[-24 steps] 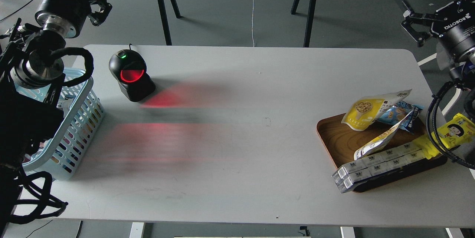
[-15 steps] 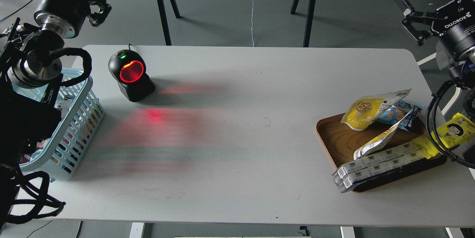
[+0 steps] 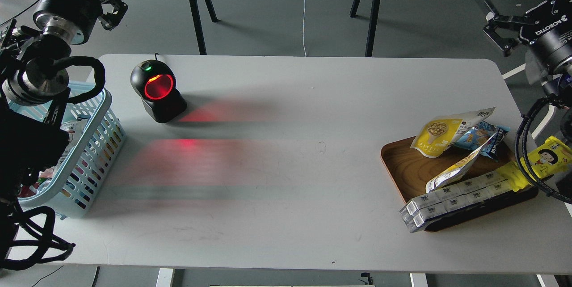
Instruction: Scan snack and place in basket
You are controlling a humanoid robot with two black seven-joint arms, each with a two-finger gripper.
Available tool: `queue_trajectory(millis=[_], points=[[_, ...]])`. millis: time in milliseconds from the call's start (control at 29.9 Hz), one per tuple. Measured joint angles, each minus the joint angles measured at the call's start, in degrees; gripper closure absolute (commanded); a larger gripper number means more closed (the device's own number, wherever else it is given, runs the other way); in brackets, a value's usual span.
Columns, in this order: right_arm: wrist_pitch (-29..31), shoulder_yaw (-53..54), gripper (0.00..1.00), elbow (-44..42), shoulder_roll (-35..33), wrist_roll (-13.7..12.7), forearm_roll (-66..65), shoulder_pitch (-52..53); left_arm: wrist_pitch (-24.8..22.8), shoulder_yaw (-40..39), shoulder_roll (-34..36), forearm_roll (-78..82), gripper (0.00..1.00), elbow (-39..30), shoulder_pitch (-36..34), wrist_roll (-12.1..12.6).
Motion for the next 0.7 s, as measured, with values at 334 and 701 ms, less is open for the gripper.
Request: queue_trajectory(millis=[334,701], points=[[0.0,-5.1,0.01,0.4,-5.7,0.0,-3.0,3.3,-2.7,-0.5,1.4,-0.5,0.00,0.1,3.2,0.1],[0.0,-34.0,0.01,4.9,-15.1,-0.1,-4.3,28.5,-3.1,-0.7,3.4,-0.7,0.00,-0.4,3.4,0.0]])
